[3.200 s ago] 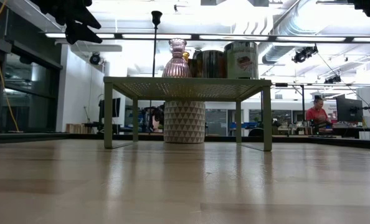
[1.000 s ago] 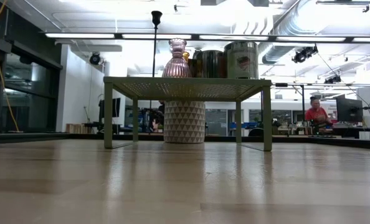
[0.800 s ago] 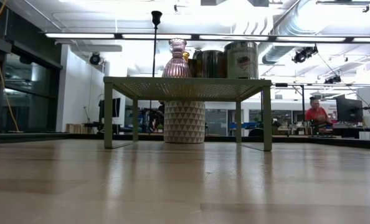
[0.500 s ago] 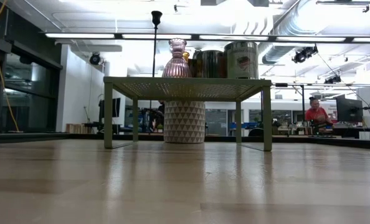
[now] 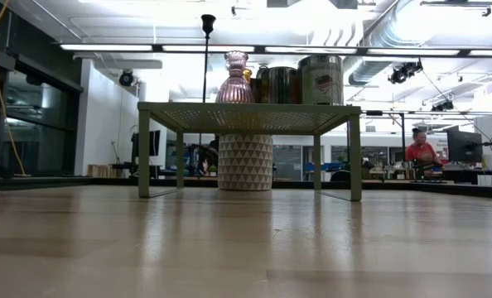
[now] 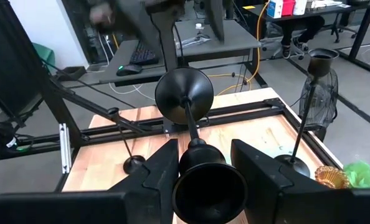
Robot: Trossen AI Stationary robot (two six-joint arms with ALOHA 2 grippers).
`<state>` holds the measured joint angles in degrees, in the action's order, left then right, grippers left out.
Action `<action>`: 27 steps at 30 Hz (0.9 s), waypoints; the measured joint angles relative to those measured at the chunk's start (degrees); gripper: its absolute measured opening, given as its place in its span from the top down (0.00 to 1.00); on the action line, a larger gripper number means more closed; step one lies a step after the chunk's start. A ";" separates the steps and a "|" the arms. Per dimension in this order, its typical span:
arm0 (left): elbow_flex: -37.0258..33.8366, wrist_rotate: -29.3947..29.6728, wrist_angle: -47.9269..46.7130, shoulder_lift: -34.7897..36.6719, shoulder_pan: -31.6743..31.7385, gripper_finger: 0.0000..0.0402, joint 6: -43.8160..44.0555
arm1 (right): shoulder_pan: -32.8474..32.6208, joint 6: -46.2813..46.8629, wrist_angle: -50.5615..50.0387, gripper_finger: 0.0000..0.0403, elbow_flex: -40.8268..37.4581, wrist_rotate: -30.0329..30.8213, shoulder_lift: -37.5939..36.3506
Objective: Pick & Place candle stick holders
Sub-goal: Put the right black candle holder on the shelf
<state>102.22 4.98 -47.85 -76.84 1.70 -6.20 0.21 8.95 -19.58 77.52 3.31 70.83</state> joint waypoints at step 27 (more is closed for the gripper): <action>14.39 26.90 -4.99 -21.76 -9.32 0.56 -4.06 | -0.59 1.97 -3.77 0.70 0.00 1.05 0.00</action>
<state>116.62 31.89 -52.84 -98.61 -7.62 -10.26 -0.38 10.92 -23.35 77.52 4.36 70.83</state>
